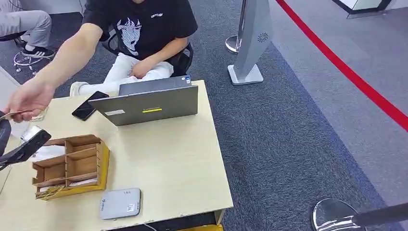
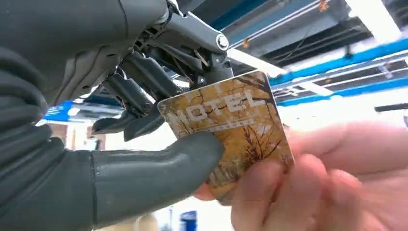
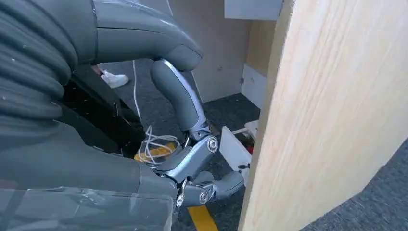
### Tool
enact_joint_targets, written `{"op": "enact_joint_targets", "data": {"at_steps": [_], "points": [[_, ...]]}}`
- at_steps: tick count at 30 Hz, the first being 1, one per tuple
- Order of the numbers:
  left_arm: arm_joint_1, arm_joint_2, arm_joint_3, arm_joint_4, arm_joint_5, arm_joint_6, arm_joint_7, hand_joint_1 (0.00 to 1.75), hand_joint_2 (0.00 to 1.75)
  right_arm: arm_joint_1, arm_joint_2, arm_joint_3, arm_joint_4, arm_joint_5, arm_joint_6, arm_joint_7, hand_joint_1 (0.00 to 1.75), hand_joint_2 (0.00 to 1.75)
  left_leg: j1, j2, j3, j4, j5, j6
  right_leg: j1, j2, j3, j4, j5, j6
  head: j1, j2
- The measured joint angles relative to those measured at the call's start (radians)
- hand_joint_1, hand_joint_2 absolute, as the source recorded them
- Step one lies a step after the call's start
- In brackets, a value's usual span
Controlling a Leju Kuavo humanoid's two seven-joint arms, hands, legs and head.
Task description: Pass the card to the sensor for recognition and then transmit it.
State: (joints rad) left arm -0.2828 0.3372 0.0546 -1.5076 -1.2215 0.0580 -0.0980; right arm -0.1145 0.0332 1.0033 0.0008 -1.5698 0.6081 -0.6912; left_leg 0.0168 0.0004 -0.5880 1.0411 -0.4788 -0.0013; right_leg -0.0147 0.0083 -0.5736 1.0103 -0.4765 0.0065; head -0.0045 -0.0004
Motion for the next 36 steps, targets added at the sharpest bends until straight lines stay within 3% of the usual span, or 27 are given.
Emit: {"op": "enact_joint_targets", "data": {"at_steps": [4,5,8,9,15,19,23,26,28,30,31,33,34,35,36], "points": [[0.0,-0.005,0.016,0.026,-0.002,0.009,-0.006,1.75,1.75,-0.002,0.002,0.002,0.0,0.0,-0.002,0.0,0.0,1.75,0.0,0.001,0.0,0.0,0.0,0.0,0.0,0.002,0.0,0.0,0.0,0.0,0.0,0.0],[0.0,-0.008,0.018,0.029,-0.002,0.014,-0.011,0.91,1.75,-0.001,0.003,0.002,0.0,0.0,-0.001,0.0,0.0,1.75,0.0,0.002,0.0,0.0,0.0,0.0,0.0,0.003,0.0,0.0,0.0,0.0,0.0,0.0],[0.002,-0.018,0.024,0.034,0.001,0.022,-0.021,0.91,1.75,-0.001,0.005,0.002,0.0,0.0,0.0,-0.001,0.0,1.75,0.0,0.004,0.0,0.0,-0.001,-0.001,0.0,0.006,-0.001,0.0,0.0,0.0,0.0,0.0],[0.002,-0.021,0.027,0.034,0.001,0.026,-0.022,0.0,1.75,0.0,0.006,0.002,0.0,0.0,0.0,-0.002,0.0,1.75,0.0,0.004,0.0,0.0,-0.001,-0.001,0.0,0.006,-0.001,0.0,0.0,0.0,0.0,0.0],[0.027,-0.045,0.043,0.019,0.048,0.047,-0.06,0.0,1.75,0.0,0.006,0.002,0.0,0.0,0.004,-0.004,0.0,1.75,0.0,0.003,-0.001,0.0,-0.002,0.0,0.0,0.004,-0.001,0.0,0.0,0.0,0.0,0.0],[0.092,-0.1,0.074,-0.099,0.17,0.066,-0.106,0.0,1.75,0.008,0.006,0.001,0.0,0.0,0.006,-0.005,0.0,1.75,0.0,0.003,-0.001,0.0,-0.002,0.0,0.0,0.004,-0.001,-0.001,0.0,0.0,0.0,0.0],[0.184,-0.184,0.127,-0.264,0.35,0.08,-0.166,0.0,1.75,0.014,0.006,-0.014,0.0,0.0,0.01,-0.005,0.0,1.75,0.0,0.004,-0.001,0.0,-0.002,0.0,0.0,0.005,-0.001,-0.001,0.0,0.0,0.0,0.0],[0.284,-0.294,0.225,-0.447,0.6,0.122,-0.25,0.0,1.75,0.021,0.006,-0.047,0.0,0.0,0.011,-0.005,0.0,1.75,-0.001,0.005,-0.001,0.0,-0.003,0.002,0.0,0.006,-0.001,-0.001,-0.001,0.001,0.0,0.0],[0.34,-0.389,0.336,-0.533,0.862,0.171,-0.317,0.0,1.75,0.024,0.006,-0.069,0.0,0.0,0.014,-0.005,0.0,1.75,-0.001,0.005,-0.001,0.0,-0.005,0.001,-0.001,0.006,-0.001,-0.001,-0.003,0.003,0.0,0.0],[0.38,-0.468,0.496,-0.56,1.137,0.152,-0.335,0.0,1.75,0.025,0.006,-0.095,0.0,0.0,0.016,-0.005,0.0,1.75,-0.002,0.005,0.0,-0.001,-0.006,0.001,-0.002,0.006,0.0,-0.001,-0.004,0.001,-0.001,0.0],[0.401,-0.504,0.575,-0.559,1.238,0.14,-0.316,0.0,1.75,0.026,0.006,-0.107,0.0,0.0,0.017,-0.006,0.0,1.75,-0.002,0.005,0.001,-0.001,-0.007,0.001,-0.001,0.006,-0.001,-0.001,-0.005,0.001,-0.001,0.0],[0.408,-0.562,0.718,-0.518,1.347,0.173,-0.199,0.0,1.75,0.027,0.006,-0.125,0.0,0.0,0.015,-0.006,0.0,1.75,-0.001,0.002,0.0,-0.001,-0.007,0.001,-0.001,0.003,0.0,-0.001,-0.006,0.002,0.001,0.0],[0.408,-0.585,0.772,-0.471,1.371,0.221,-0.131,0.0,1.75,0.026,0.006,-0.127,0.0,0.001,0.014,-0.006,1.75,1.75,-0.002,0.001,0.001,-0.001,-0.007,0.001,-0.002,0.002,0.0,-0.001,-0.008,0.003,0.003,0.0],[0.409,-0.601,0.826,-0.401,1.382,0.282,-0.072,0.0,1.75,0.023,0.006,-0.127,0.0,0.002,0.015,-0.006,1.75,1.75,-0.002,0.001,0.001,-0.002,-0.007,0.001,-0.002,0.003,0.001,-0.001,-0.008,0.002,0.0,0.0],[0.412,-0.615,0.862,-0.34,1.369,0.332,-0.066,0.0,1.75,0.022,0.006,-0.127,0.0,0.001,0.018,-0.006,1.75,1.75,-0.002,0.001,0.002,-0.002,-0.007,0.001,-0.001,0.003,0.002,-0.001,-0.007,0.002,-0.003,0.0]]}}
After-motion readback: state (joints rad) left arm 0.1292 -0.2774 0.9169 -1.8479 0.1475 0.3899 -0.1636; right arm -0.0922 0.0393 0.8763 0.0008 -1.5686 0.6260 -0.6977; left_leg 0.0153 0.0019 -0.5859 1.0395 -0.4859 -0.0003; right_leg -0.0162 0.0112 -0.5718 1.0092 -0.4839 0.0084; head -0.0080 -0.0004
